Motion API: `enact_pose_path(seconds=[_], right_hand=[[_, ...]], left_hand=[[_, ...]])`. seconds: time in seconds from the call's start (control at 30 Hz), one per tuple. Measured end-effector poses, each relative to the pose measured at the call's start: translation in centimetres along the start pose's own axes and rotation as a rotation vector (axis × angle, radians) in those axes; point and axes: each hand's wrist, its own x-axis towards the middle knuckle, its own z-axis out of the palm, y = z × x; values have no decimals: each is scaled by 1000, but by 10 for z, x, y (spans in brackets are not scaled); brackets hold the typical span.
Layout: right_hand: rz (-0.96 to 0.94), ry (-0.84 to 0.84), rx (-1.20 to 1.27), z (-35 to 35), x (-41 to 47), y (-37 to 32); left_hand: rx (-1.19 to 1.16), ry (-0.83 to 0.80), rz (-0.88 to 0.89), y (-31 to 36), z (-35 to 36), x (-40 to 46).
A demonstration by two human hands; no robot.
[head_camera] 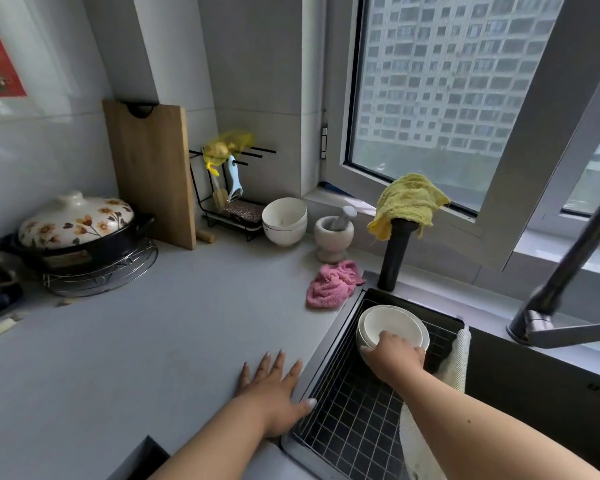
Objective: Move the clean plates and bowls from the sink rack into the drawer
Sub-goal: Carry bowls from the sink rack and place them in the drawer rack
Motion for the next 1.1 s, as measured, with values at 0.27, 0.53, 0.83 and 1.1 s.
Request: enact_pose_path(seconds=[0.27, 0.53, 0.83, 1.1], right_hand=[[-30, 25, -104, 3, 8, 3], [-17, 178, -36, -9, 17, 10], [-215, 502, 179, -20, -8, -9], [-541, 542, 163, -23, -64, -46]], left_hand=[[44, -4, -10, -1, -7, 14], [13, 33, -10, -1, -3, 17], [-371, 267, -96, -11, -18, -5], [-727, 539, -201, -7, -33, -67]])
